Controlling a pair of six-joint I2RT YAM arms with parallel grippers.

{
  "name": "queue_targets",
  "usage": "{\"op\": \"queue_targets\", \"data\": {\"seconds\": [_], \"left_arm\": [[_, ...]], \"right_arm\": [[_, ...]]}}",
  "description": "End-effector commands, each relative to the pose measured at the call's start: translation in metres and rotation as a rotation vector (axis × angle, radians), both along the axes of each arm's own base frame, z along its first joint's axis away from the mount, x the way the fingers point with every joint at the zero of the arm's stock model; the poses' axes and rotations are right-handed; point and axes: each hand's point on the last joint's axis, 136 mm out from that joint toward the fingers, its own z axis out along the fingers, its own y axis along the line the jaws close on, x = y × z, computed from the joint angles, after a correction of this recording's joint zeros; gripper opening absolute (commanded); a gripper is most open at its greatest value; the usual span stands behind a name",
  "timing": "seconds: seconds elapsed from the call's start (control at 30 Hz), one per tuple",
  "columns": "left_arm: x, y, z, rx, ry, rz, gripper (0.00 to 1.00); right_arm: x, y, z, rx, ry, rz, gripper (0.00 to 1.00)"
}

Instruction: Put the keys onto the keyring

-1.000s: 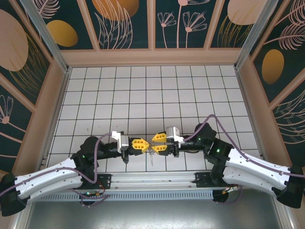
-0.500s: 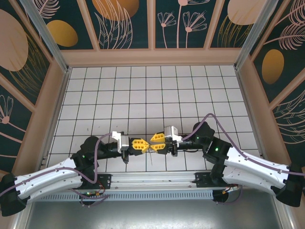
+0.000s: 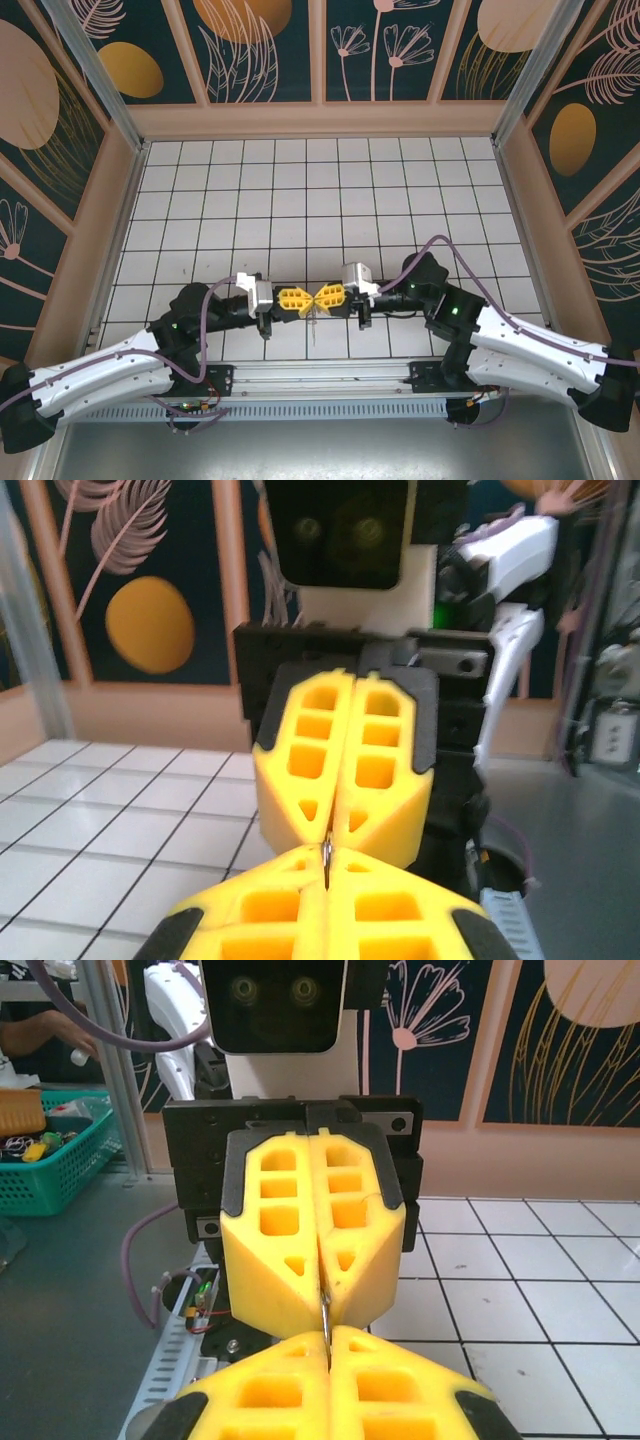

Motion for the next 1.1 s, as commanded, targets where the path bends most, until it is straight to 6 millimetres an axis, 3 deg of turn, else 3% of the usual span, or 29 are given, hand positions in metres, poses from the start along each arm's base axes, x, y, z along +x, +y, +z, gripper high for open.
{"op": "queue_targets", "data": {"seconds": [0.0,0.23,0.37,0.47,0.57,0.67,0.83,1.07], "left_arm": [[0.018,-0.005,-0.022,0.201,0.024,0.081,0.0],[0.031,-0.007,-0.062,0.484,0.062,0.117,0.06],[0.032,-0.011,-0.069,0.537,0.068,0.1,0.06],[0.029,-0.014,-0.069,0.533,0.07,0.078,0.0],[0.023,-0.014,-0.055,0.441,0.061,0.058,0.0],[0.009,-0.012,-0.025,0.268,0.03,0.009,0.0],[-0.01,-0.001,0.014,0.041,-0.019,-0.052,0.0],[-0.022,0.002,0.024,-0.041,-0.025,-0.109,0.0]], "right_arm": [[0.018,0.004,0.009,-0.061,-0.059,-0.093,0.0],[0.03,0.01,-0.003,-0.223,-0.084,-0.134,0.0],[0.033,0.015,-0.01,-0.297,-0.101,-0.143,0.0],[0.032,0.017,-0.011,-0.313,-0.117,-0.144,0.0],[0.026,0.016,-0.002,-0.267,-0.123,-0.123,0.0],[0.016,0.012,0.009,-0.19,-0.118,-0.089,0.0],[-0.002,0.007,0.016,-0.09,-0.101,-0.02,0.16],[-0.005,0.011,0.012,-0.066,-0.068,0.002,0.17]]}}
